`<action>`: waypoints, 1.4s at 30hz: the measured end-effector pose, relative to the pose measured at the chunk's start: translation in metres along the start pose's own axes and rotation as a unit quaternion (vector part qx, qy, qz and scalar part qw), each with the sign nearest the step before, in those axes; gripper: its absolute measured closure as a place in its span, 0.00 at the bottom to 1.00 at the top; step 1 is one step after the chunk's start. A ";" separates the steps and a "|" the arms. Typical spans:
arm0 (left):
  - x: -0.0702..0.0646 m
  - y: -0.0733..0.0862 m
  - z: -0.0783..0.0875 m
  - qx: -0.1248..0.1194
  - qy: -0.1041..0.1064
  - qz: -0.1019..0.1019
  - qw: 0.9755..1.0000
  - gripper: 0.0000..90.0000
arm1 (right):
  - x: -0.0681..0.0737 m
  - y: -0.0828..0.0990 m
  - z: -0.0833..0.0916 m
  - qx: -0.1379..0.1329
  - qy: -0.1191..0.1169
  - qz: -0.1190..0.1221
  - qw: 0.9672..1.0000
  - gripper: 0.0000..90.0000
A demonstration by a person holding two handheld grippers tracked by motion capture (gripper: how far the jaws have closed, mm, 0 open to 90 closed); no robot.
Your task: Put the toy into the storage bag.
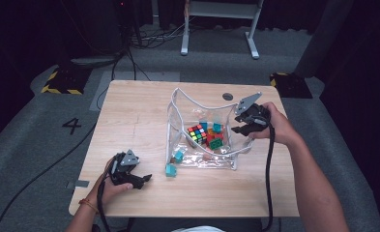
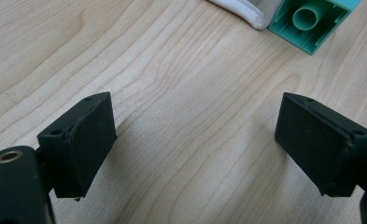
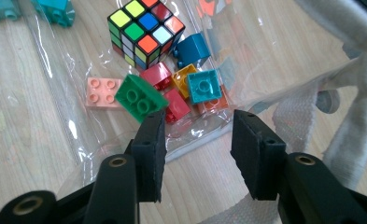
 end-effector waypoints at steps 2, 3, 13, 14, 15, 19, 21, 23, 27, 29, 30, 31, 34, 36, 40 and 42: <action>0.000 0.000 0.000 0.000 0.000 0.000 1.000 0.14 | 0.000 -0.002 0.003 -0.007 0.003 0.004 1.000 0.61; 0.000 0.000 0.000 0.000 0.000 0.000 1.000 0.14 | 0.001 -0.003 0.005 -0.011 0.002 0.006 1.000 0.59; 0.000 0.000 0.000 0.000 0.000 0.000 1.000 0.14 | 0.007 -0.015 0.029 -0.082 0.052 -0.024 0.995 0.35; 0.000 0.000 0.000 0.000 0.000 0.000 1.000 0.14 | 0.008 -0.016 0.032 -0.095 0.055 -0.027 0.994 0.34; 0.000 0.000 0.000 0.000 0.000 0.000 1.000 0.14 | 0.009 -0.016 0.037 -0.106 0.060 -0.025 0.992 0.32; 0.000 0.000 0.000 -0.001 0.000 0.001 1.000 0.14 | 0.014 -0.016 0.053 -0.143 0.085 -0.027 0.986 0.31; 0.000 0.000 0.000 0.000 0.000 0.000 1.000 0.14 | 0.016 -0.013 0.060 -0.153 0.090 -0.032 0.983 0.31; 0.000 0.000 0.000 0.000 0.000 0.001 1.000 0.14 | 0.018 -0.009 0.068 -0.165 0.094 -0.035 0.981 0.31; 0.000 0.000 0.000 0.000 0.000 0.000 1.000 0.14 | 0.021 0.002 0.086 -0.189 0.110 -0.040 0.975 0.30; 0.000 0.000 0.000 0.000 0.000 0.000 1.000 0.14 | 0.022 0.008 0.092 -0.190 0.116 -0.042 0.974 0.30; 0.000 0.000 0.000 0.000 0.000 0.000 1.000 0.14 | 0.023 0.012 0.095 -0.189 0.118 -0.042 0.974 0.30; 0.000 0.000 0.000 -0.001 0.000 0.001 1.000 0.14 | 0.024 0.017 0.098 -0.188 0.125 -0.044 0.973 0.30; 0.000 0.000 0.000 0.000 0.000 0.000 1.000 0.14 | 0.027 0.028 0.103 -0.190 0.129 -0.051 0.972 0.30; 0.000 0.000 0.000 0.000 0.000 0.000 1.000 0.14 | 0.030 0.036 0.106 -0.193 0.136 -0.053 0.970 0.30; 0.000 0.000 0.000 0.000 -0.001 0.000 1.000 0.14 | 0.035 0.054 0.109 -0.207 0.137 -0.074 0.966 0.31; 0.000 0.000 0.000 0.000 -0.001 0.001 1.000 0.14 | 0.038 0.063 0.106 -0.200 0.136 -0.074 0.968 0.31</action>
Point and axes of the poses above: each handheld gripper's, and its own axes: z roughly backward along the jaws, y roughly out of its underside, x roughly to its left, the point moved 5 cm from there along -z, roughly forward along the jaws, and after that the axes turned 13 degrees about -x, right-handed, at the moved point
